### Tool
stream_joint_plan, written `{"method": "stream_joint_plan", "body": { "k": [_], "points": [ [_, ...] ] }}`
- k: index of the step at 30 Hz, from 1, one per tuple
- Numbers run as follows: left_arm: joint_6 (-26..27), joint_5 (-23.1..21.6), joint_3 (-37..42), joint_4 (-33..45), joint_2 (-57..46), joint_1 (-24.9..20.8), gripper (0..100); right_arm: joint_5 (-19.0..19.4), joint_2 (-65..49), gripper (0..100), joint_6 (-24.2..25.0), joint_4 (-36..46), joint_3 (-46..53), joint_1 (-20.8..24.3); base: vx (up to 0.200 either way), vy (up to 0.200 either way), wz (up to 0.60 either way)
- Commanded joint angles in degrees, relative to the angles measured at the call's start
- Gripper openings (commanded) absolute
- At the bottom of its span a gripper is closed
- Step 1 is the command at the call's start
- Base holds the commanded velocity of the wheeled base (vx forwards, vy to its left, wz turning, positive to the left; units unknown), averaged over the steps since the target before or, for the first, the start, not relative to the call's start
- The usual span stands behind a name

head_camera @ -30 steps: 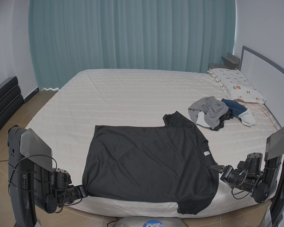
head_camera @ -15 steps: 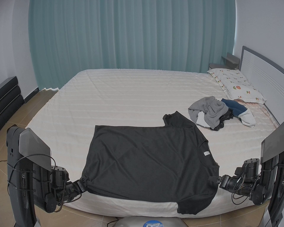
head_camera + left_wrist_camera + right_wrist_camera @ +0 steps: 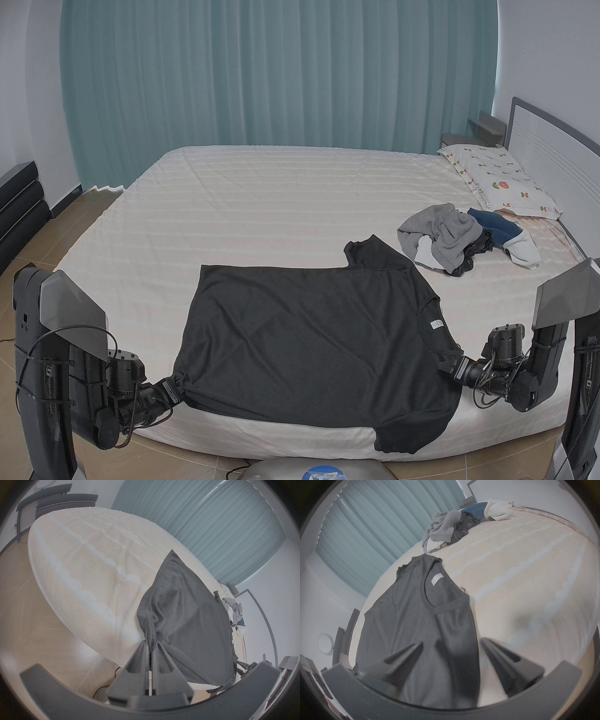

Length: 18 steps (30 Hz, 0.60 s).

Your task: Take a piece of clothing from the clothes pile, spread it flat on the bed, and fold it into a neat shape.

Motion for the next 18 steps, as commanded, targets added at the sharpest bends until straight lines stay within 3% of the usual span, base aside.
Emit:
{"method": "stream_joint_plan", "body": {
  "k": [1, 12, 15, 16, 18],
  "points": [
    [-0.95, -0.26, -0.17, -0.32, -0.07, 0.04, 0, -0.10, 0.71, 0, 0.00, 2.75, -7.54, -2.04, 0.000, 0.000, 0.00],
    [-1.30, 0.62, 0.10, -0.32, 0.20, -0.49, 0, 0.17, 3.53, 0, 0.00, 2.84, -16.68, -3.80, 0.000, 0.000, 0.00],
    [-2.09, 0.62, 0.10, -0.41, 0.11, -0.49, 0, 1.92, 3.61, 0, -0.08, 2.84, -16.15, -3.98, 0.000, 0.000, 0.00],
    [-2.18, 0.62, 0.18, -0.32, 0.02, -0.49, 0, 3.07, 3.35, 100, -0.08, 2.40, -15.71, -4.15, 0.000, 0.000, 0.00],
    [-2.18, 0.62, 0.18, -0.32, 0.02, -0.49, 0, 5.44, 2.65, 100, -0.08, 1.52, -14.22, -4.42, 0.000, 0.000, 0.00]
  ]
}}
